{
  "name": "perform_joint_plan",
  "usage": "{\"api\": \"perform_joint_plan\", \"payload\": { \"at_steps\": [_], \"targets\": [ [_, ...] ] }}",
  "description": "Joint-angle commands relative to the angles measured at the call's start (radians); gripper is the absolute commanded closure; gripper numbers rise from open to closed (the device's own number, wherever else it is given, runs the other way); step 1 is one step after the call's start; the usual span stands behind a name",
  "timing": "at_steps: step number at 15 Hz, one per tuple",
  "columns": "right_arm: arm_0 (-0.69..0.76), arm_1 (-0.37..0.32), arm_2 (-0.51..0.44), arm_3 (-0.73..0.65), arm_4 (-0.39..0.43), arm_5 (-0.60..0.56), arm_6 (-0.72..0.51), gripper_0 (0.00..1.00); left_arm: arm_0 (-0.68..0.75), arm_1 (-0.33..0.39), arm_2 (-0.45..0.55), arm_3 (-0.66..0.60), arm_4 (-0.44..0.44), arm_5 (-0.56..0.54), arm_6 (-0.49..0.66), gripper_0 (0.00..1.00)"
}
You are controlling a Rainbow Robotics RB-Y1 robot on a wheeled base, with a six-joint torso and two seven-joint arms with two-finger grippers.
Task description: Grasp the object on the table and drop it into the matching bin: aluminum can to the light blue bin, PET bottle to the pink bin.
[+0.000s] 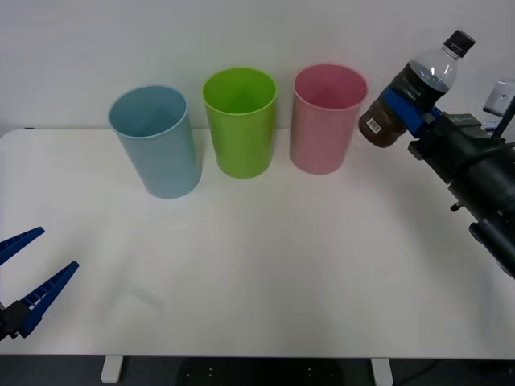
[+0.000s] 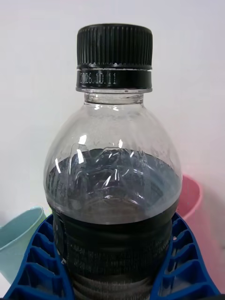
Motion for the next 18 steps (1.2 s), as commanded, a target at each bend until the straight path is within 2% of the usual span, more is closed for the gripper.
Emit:
{"api": "perform_joint_plan", "payload": {
  "at_steps": [1,5,8,13,18],
  "targets": [
    [-0.066,-0.04,0.018,0.012,0.001,0.0,-0.012,1.0,0.0,0.0,0.0,0.0,0.0,0.0,0.0,0.0],
    [-0.198,-0.089,0.067,0.118,0.013,-0.008,-0.009,1.0,0.0,0.0,0.0,0.0,0.0,0.0,0.0,0.0],
    [-0.327,-0.083,0.074,0.265,0.046,-0.092,0.002,1.0,0.0,0.0,0.0,0.0,0.0,0.0,0.0,0.0],
    [-0.497,-0.017,0.074,0.48,0.159,-0.12,0.033,1.0,0.0,0.0,0.0,0.0,0.0,0.0,0.0,0.0],
    [-0.614,0.046,0.074,0.65,0.236,-0.12,0.08,1.0,0.0,0.0,0.0,0.0,0.0,0.0,0.0,0.0]
  ]
}}
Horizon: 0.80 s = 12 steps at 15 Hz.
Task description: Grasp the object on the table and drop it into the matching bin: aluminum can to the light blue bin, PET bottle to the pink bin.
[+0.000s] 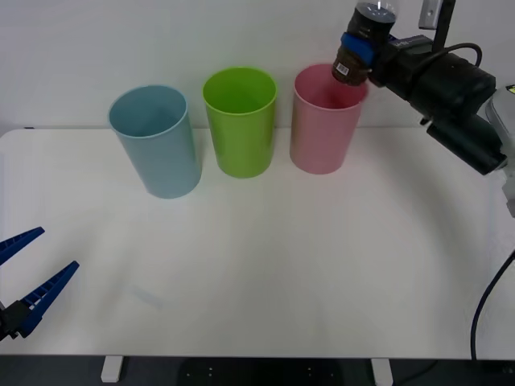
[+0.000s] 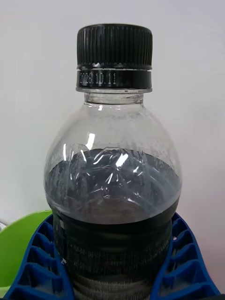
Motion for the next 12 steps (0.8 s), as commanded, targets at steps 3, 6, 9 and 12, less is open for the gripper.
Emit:
{"api": "perform_joint_plan", "payload": {
  "at_steps": [3,6,9,12],
  "targets": [
    [-0.106,0.067,0.0,0.165,0.047,0.005,0.054,1.0,0.0,0.0,0.0,0.0,0.0,0.0,0.0,0.0],
    [-0.175,0.094,0.0,0.275,0.05,0.032,0.152,1.0,0.0,0.0,0.0,0.0,0.0,0.0,0.0,0.0],
    [-0.235,0.116,0.0,0.368,0.044,0.06,0.22,1.0,0.0,0.0,0.0,0.0,0.0,0.0,0.0,0.0],
    [-0.24,0.124,0.0,0.374,0.044,0.075,0.22,1.0,0.0,0.0,0.0,0.0,0.0,0.0,0.0,0.0]
  ]
}}
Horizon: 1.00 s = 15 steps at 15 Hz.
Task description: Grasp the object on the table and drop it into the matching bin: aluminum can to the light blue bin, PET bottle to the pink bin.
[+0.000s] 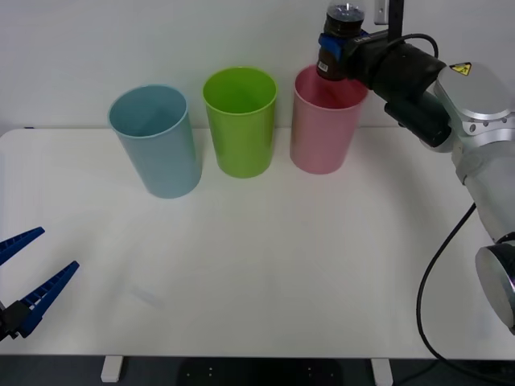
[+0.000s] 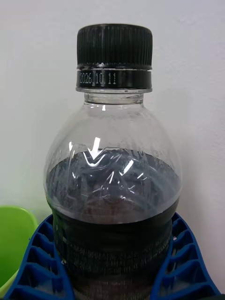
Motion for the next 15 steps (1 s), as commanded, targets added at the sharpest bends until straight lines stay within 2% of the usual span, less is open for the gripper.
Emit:
{"api": "perform_joint_plan", "payload": {
  "at_steps": [1,4,5,6,7,13,15],
  "targets": [
    [-0.001,0.001,0.0,0.001,-0.001,0.004,0.0,1.0,0.0,0.0,0.0,0.0,0.0,0.0,0.0,0.0],
    [0.001,0.002,-0.001,0.001,-0.004,0.004,-0.004,1.0,0.0,0.0,0.0,0.0,0.0,0.0,0.0,0.0],
    [0.001,0.001,-0.001,0.001,-0.007,0.004,0.0,0.95,0.0,0.0,0.0,0.0,0.0,0.0,0.0,0.0],
    [-0.001,0.001,-0.001,0.001,-0.007,0.004,0.001,0.43,0.0,0.0,0.0,0.0,0.0,0.0,0.0,0.0],
    [0.001,0.001,-0.001,0.001,-0.007,0.004,0.001,0.0,0.0,0.0,0.0,0.0,0.0,0.0,0.0,0.0],
    [0.004,0.001,-0.013,-0.002,-0.024,-0.001,0.016,0.0,0.0,0.0,0.0,0.0,0.0,0.0,0.0,0.0],
    [0.038,0.001,-0.032,-0.048,-0.025,-0.012,0.023,0.0,0.0,0.0,0.0,0.0,0.0,0.0,0.0,0.0]
  ]
}}
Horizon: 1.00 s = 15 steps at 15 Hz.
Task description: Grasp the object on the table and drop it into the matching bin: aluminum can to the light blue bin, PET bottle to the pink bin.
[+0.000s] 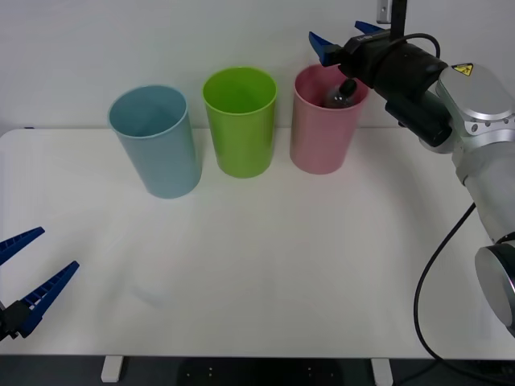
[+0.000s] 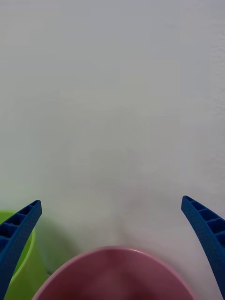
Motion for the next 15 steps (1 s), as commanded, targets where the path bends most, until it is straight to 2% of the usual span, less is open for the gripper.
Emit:
{"api": "perform_joint_plan", "payload": {
  "at_steps": [1,11,15],
  "targets": [
    [0.062,0.0,-0.026,-0.086,-0.002,-0.009,0.005,0.0,0.0,0.0,0.0,0.0,0.0,0.0,0.0,0.0],
    [0.392,-0.08,-0.058,-0.492,-0.026,-0.032,-0.016,0.0,0.0,0.0,0.0,0.0,0.0,0.0,0.0,0.0],
    [0.527,-0.097,-0.141,-0.615,-0.04,-0.138,-0.013,0.0,0.0,0.0,0.0,0.0,0.0,0.0,0.0,0.0]
  ]
}}
